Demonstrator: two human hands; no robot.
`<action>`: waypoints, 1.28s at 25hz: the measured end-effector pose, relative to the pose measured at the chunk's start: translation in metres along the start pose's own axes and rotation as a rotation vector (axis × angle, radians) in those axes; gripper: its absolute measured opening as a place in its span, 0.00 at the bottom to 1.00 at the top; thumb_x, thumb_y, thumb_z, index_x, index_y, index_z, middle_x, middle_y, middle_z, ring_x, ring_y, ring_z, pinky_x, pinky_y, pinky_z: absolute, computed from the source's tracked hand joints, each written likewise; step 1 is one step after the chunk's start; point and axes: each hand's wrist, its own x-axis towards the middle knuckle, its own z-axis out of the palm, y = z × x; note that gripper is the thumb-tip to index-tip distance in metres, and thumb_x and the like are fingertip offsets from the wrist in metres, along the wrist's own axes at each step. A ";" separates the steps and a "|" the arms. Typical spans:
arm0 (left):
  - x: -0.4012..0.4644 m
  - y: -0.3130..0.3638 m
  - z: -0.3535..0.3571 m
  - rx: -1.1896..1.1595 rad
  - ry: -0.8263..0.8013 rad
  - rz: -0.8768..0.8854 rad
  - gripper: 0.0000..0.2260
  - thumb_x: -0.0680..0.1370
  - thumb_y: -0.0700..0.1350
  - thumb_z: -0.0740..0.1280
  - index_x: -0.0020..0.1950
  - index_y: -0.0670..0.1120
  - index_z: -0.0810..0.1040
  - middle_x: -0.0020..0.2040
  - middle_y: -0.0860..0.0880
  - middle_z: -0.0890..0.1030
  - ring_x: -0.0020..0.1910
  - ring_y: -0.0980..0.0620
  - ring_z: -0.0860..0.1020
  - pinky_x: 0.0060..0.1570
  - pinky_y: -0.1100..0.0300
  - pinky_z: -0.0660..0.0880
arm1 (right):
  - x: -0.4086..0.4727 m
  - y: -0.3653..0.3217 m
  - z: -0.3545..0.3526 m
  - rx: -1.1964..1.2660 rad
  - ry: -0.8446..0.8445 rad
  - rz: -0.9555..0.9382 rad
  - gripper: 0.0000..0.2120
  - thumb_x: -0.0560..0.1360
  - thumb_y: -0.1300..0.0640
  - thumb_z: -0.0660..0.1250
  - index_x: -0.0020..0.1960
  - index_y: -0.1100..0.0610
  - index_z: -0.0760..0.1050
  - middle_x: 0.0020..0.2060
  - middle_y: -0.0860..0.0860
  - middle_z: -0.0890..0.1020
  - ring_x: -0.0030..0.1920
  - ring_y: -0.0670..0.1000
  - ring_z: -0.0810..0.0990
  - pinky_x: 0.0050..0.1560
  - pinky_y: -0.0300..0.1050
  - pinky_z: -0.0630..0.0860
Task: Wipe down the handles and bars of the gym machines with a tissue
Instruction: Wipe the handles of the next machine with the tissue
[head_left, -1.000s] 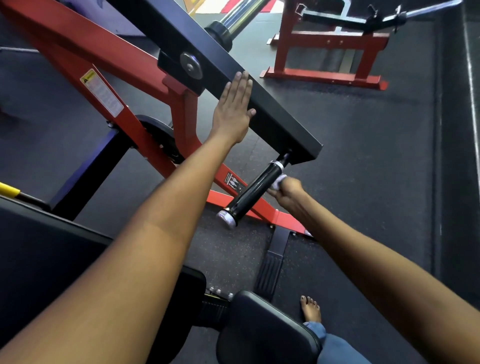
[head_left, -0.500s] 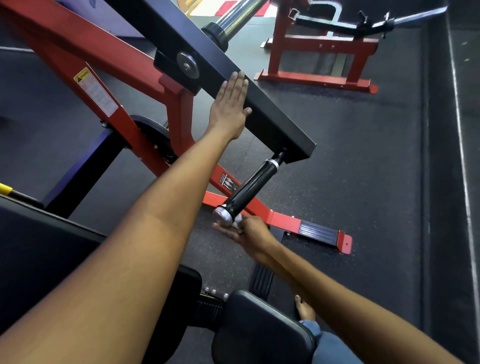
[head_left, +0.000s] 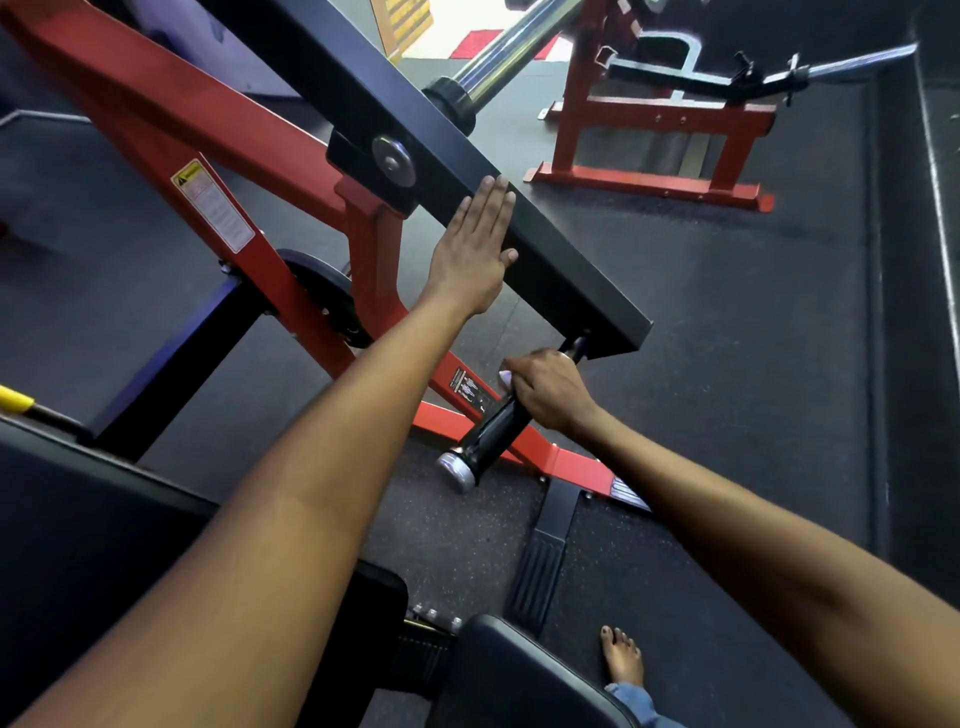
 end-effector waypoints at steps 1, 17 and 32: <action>0.001 0.000 -0.001 -0.021 0.002 0.003 0.28 0.84 0.51 0.46 0.78 0.41 0.38 0.79 0.45 0.38 0.77 0.48 0.37 0.76 0.54 0.38 | -0.004 -0.012 0.004 0.036 0.002 -0.037 0.12 0.75 0.57 0.59 0.33 0.54 0.69 0.28 0.51 0.76 0.30 0.53 0.74 0.40 0.47 0.73; -0.091 0.049 -0.073 -0.421 -0.067 -0.150 0.22 0.83 0.47 0.55 0.77 0.44 0.60 0.78 0.45 0.59 0.76 0.46 0.58 0.73 0.50 0.56 | -0.080 -0.062 -0.096 0.324 0.292 0.419 0.09 0.78 0.60 0.59 0.54 0.63 0.73 0.46 0.64 0.81 0.47 0.63 0.78 0.44 0.48 0.70; -0.199 0.282 -0.184 -0.596 0.096 -0.101 0.18 0.82 0.52 0.59 0.70 0.50 0.71 0.69 0.54 0.73 0.67 0.51 0.71 0.65 0.56 0.65 | -0.302 0.038 -0.260 -0.107 0.590 0.451 0.09 0.77 0.55 0.65 0.47 0.60 0.80 0.44 0.55 0.79 0.48 0.56 0.76 0.49 0.49 0.72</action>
